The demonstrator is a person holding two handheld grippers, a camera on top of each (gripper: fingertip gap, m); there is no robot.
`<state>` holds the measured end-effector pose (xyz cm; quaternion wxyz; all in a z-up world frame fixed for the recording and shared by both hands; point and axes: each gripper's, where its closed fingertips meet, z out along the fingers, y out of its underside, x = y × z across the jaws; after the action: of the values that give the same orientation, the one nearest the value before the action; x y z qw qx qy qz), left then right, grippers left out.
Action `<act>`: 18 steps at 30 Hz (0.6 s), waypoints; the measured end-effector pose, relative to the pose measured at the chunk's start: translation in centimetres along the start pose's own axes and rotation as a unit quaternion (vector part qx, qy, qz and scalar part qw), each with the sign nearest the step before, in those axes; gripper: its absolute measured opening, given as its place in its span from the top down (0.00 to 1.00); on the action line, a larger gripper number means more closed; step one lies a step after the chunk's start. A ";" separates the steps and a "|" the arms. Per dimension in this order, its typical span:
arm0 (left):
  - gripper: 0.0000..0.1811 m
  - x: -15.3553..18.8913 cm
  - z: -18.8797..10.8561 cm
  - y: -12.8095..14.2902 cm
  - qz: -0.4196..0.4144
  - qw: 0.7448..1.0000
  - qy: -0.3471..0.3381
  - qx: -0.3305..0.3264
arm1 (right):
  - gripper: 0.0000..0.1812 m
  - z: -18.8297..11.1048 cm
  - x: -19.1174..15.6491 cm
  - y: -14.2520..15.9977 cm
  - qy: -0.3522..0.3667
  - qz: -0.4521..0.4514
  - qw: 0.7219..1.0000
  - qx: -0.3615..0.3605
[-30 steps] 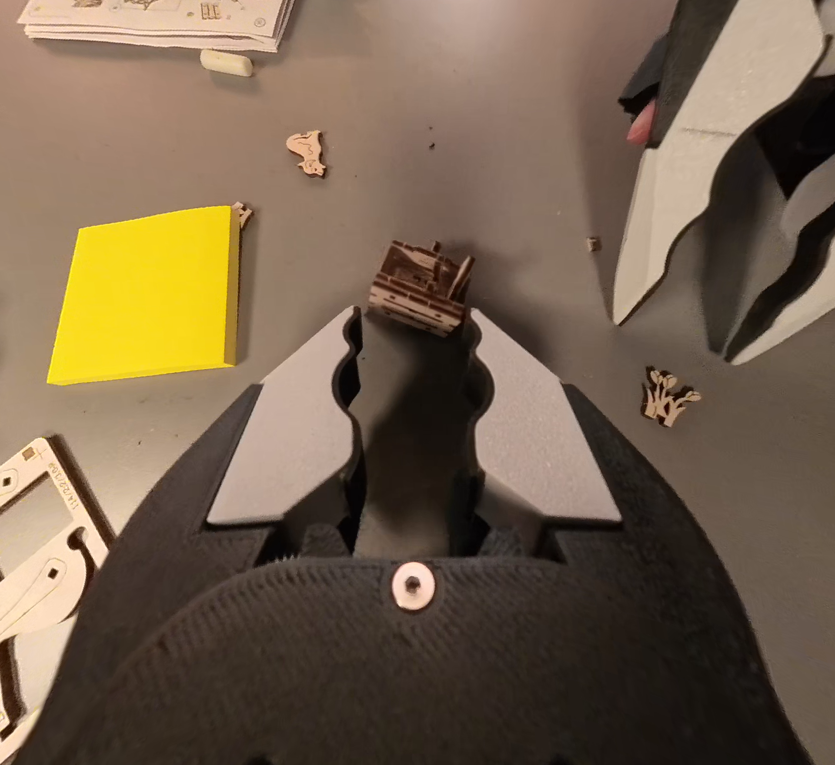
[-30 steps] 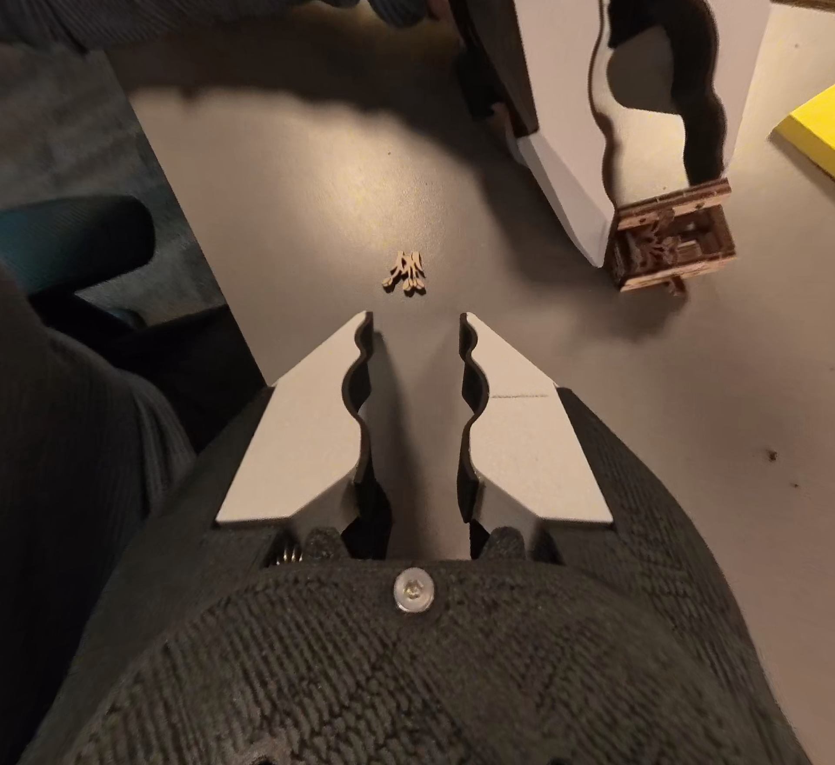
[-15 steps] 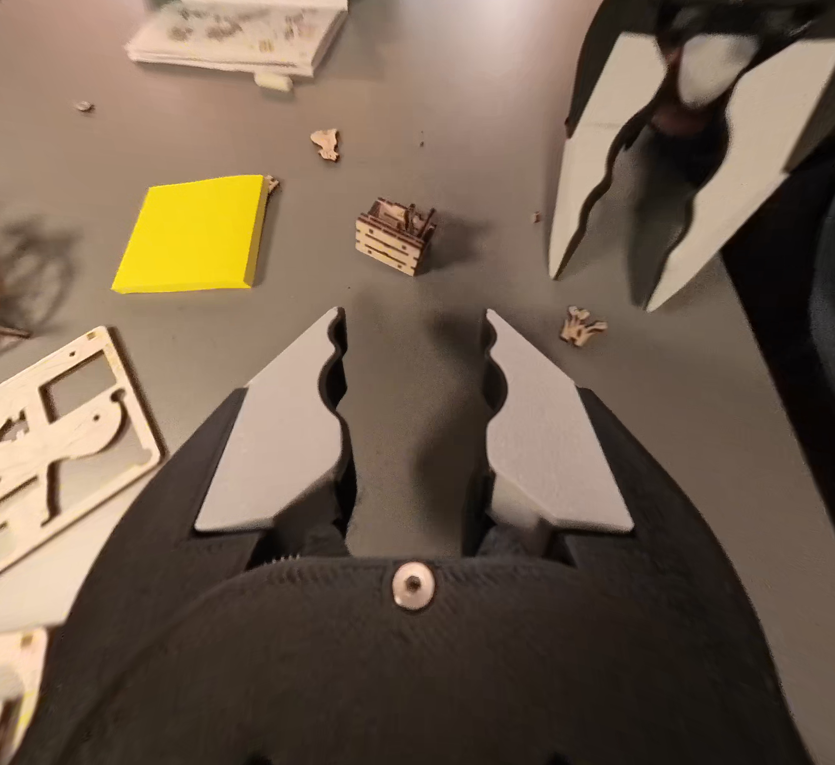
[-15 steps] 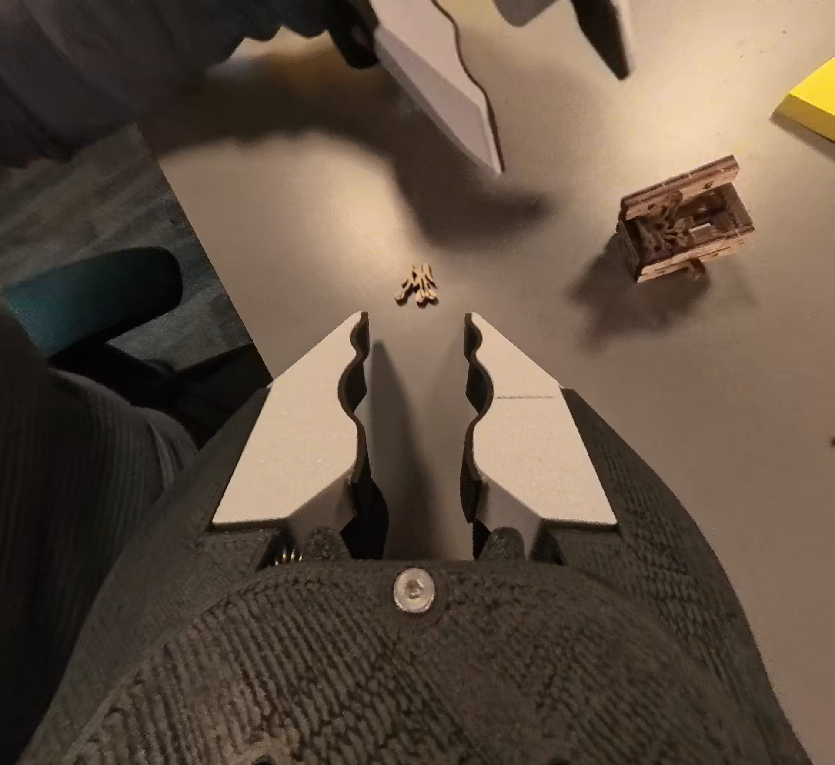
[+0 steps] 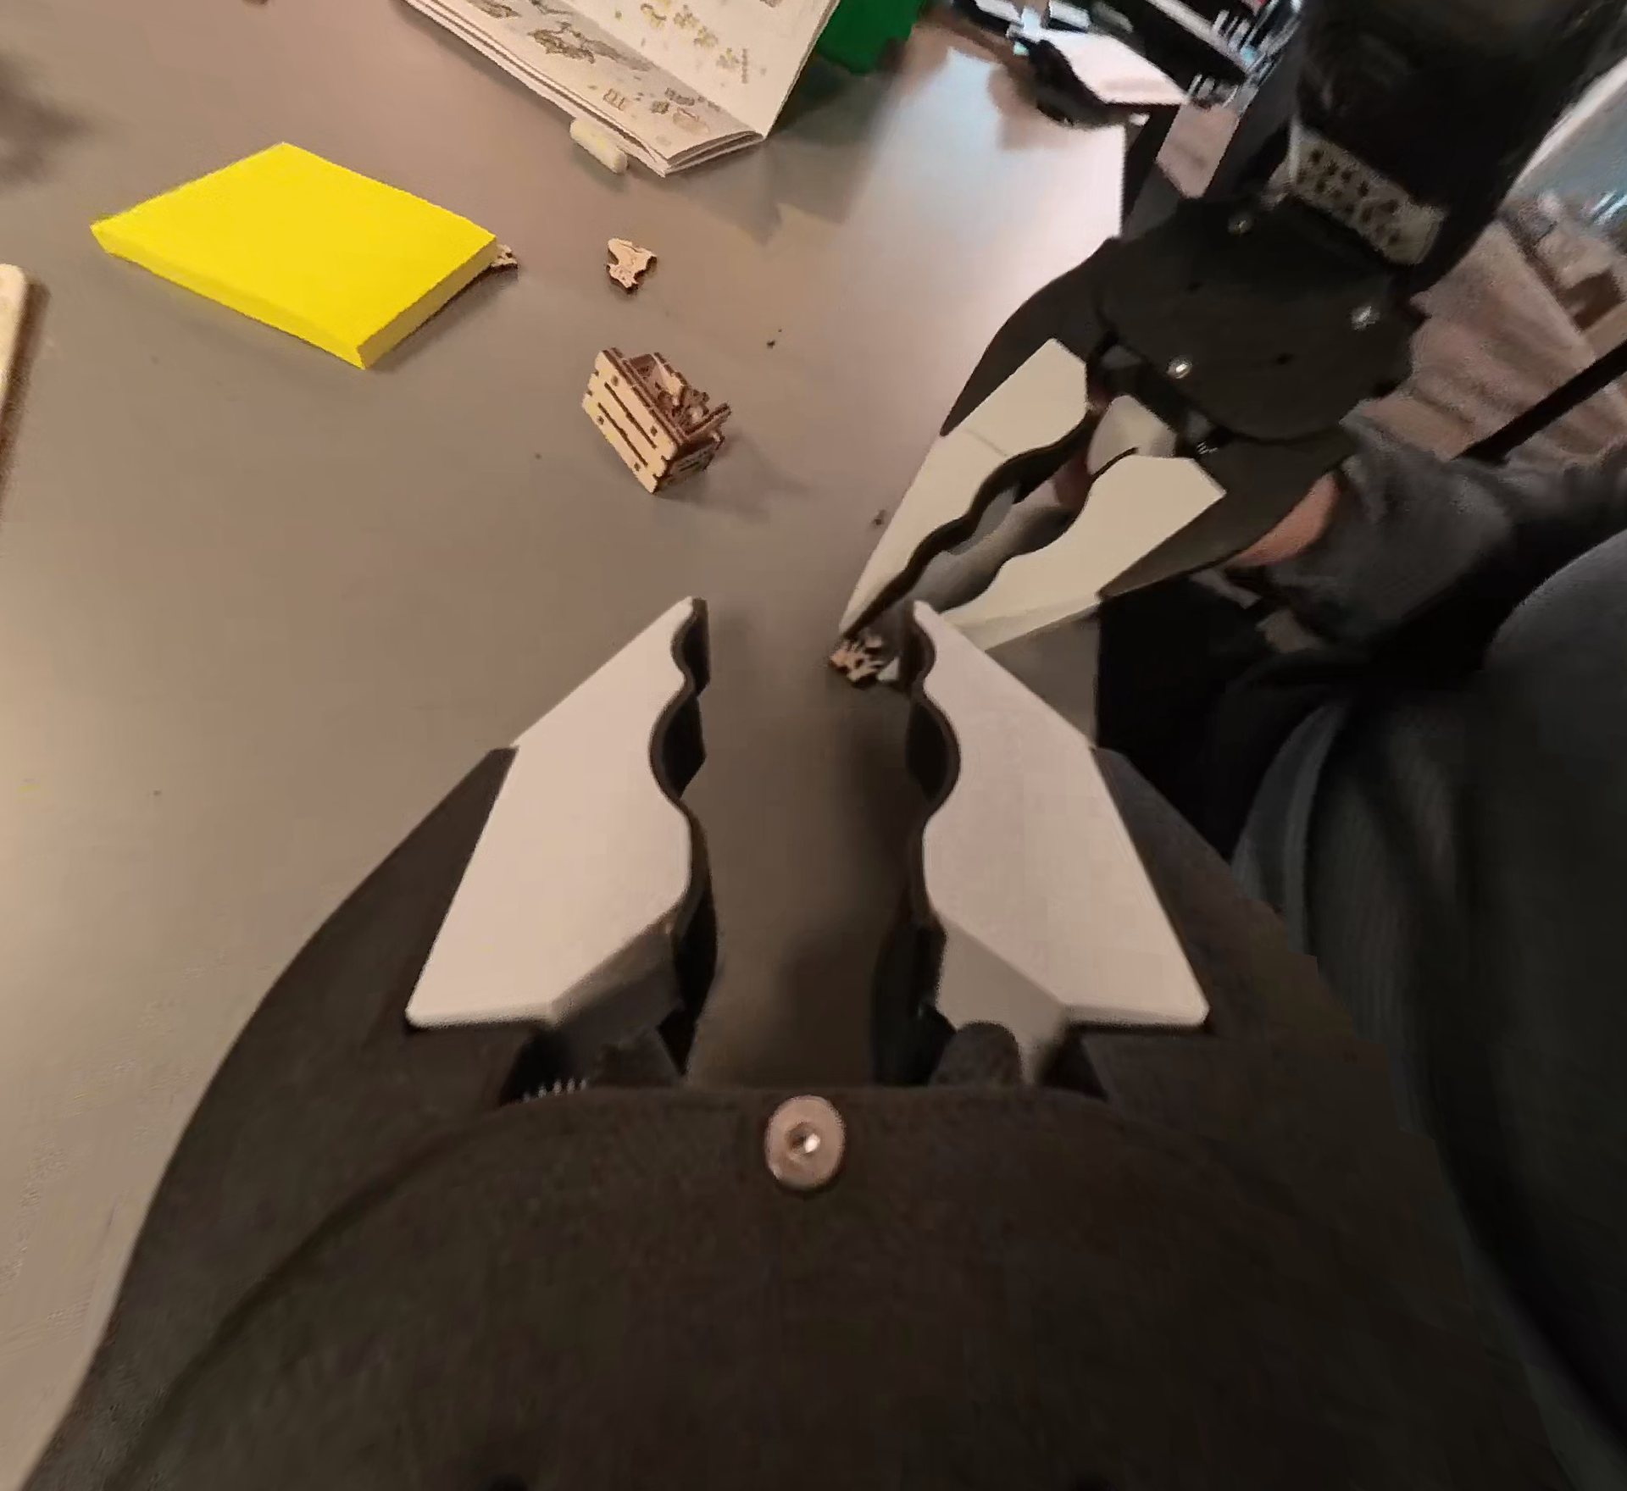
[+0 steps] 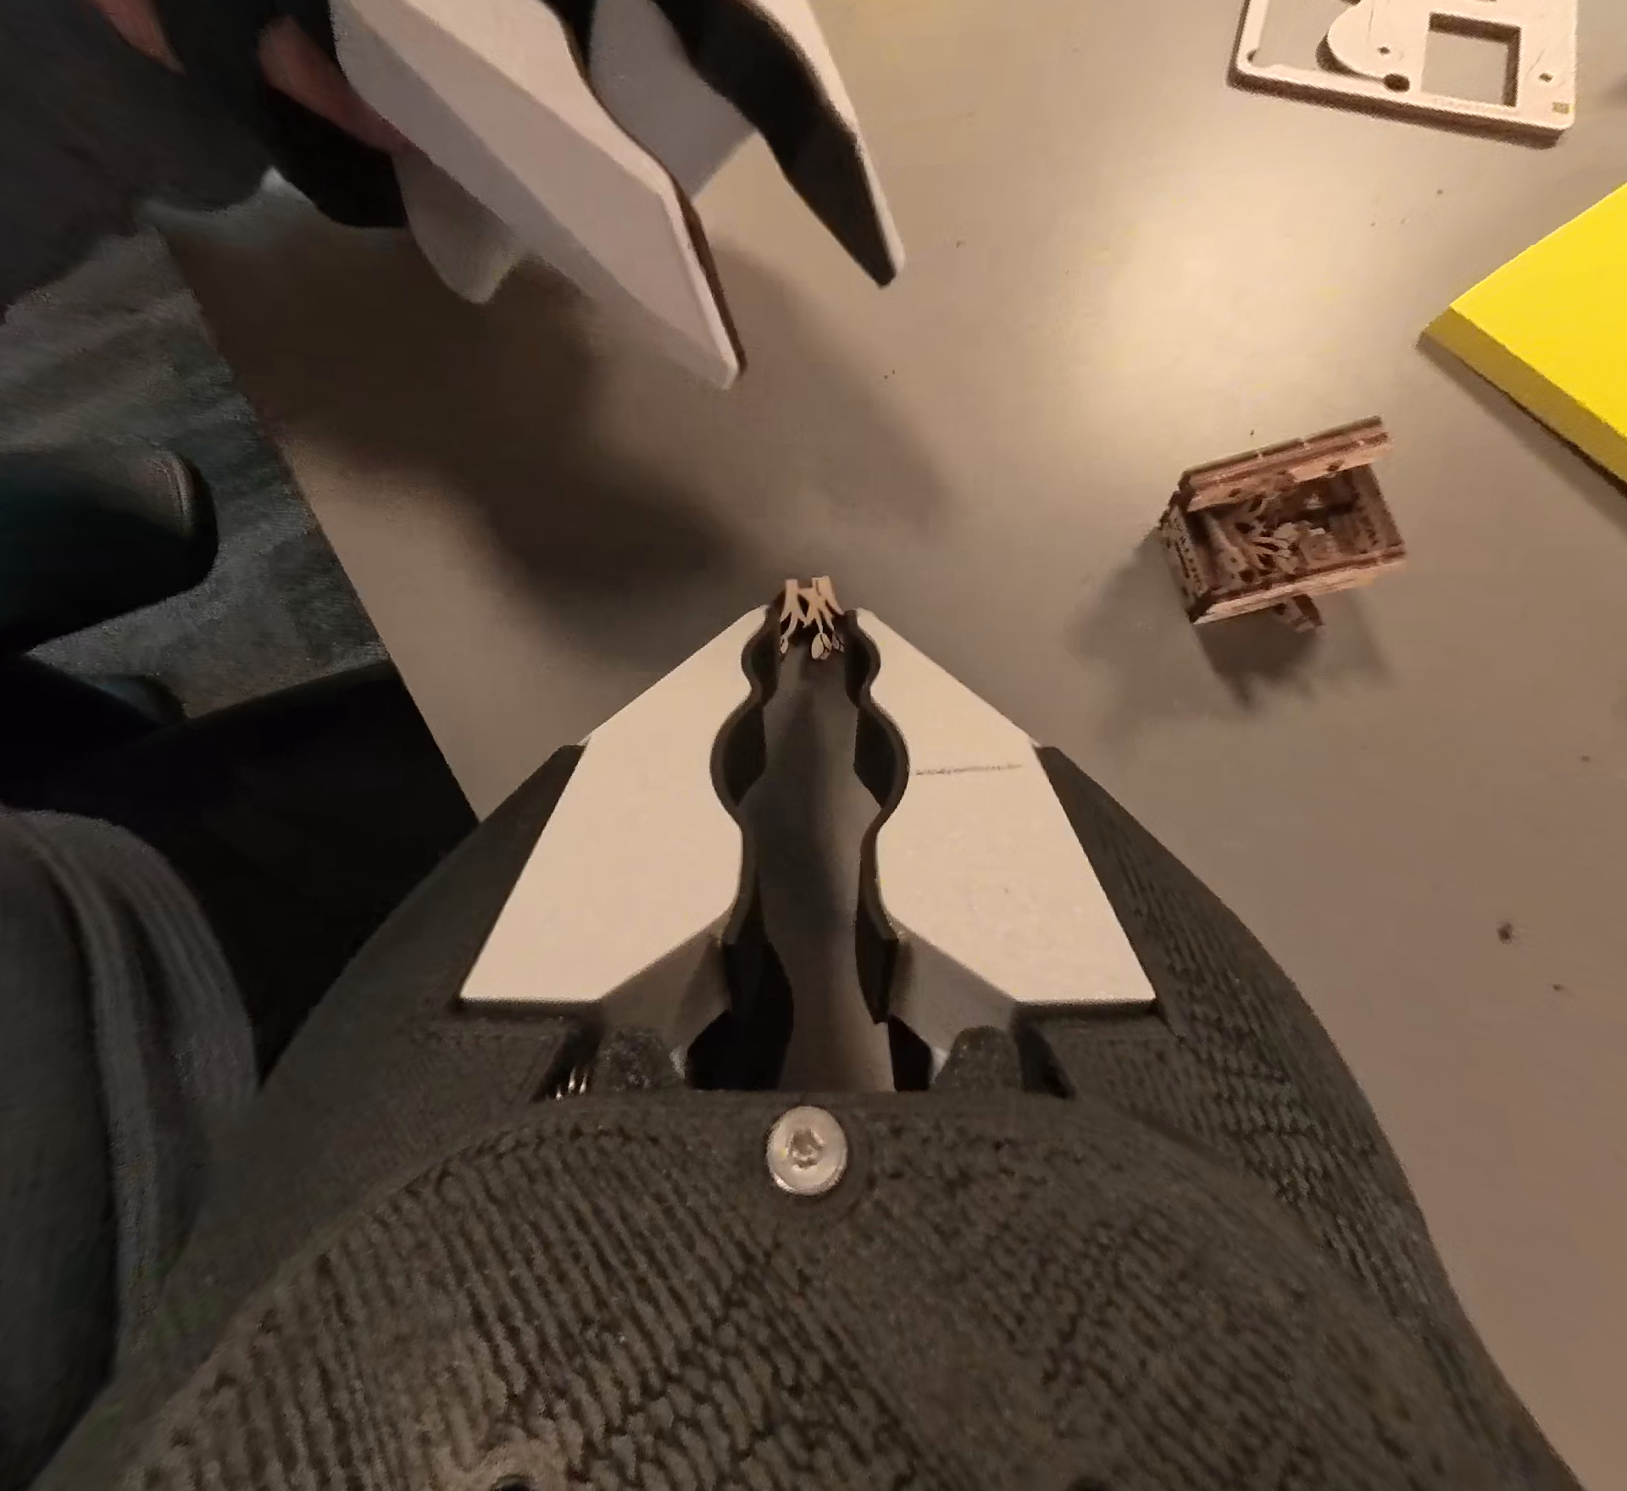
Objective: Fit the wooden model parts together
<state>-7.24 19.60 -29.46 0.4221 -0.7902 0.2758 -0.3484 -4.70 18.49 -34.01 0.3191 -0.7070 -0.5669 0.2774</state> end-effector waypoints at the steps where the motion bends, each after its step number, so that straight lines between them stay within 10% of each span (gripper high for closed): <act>1: 0.77 0.4 0.1 0.0 -0.027 1.000 0.013 -0.001 | 0.95 -0.3 0.1 0.0 -0.004 -0.012 1.000 0.007; 6: 0.78 1.6 1.6 0.6 -0.137 0.988 0.070 -0.033 | 1.00 -1.5 0.4 -0.8 -0.001 -0.078 0.996 0.053; 14: 0.86 0.7 2.0 0.7 -0.107 0.993 0.037 -0.038 | 0.81 -1.0 1.1 0.7 -0.081 -0.056 0.995 -0.001; 18: 0.88 1.6 2.1 1.5 -0.067 0.995 0.046 -0.060 | 0.93 -0.7 0.9 0.6 -0.137 -0.090 0.986 -0.031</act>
<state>-4.82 18.68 -31.02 0.3363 -0.8143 0.2614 -0.3944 -3.56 19.19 -34.05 0.2405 -0.6176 -0.6750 0.3241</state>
